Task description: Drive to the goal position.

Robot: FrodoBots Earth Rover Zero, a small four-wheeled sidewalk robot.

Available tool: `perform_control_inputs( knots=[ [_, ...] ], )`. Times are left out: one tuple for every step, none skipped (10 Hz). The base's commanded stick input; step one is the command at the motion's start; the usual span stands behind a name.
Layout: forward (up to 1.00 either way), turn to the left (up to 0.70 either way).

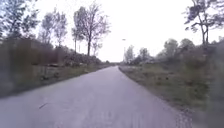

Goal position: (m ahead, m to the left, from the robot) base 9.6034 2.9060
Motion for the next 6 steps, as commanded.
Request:
perform_control_inputs(
  knots=[
    [1.00, 0.00],
    [1.00, 0.00],
    [1.00, 0.00],
    [1.00, 0.00],
    [1.00, 0.00],
    [1.00, 0.00]
  ],
)
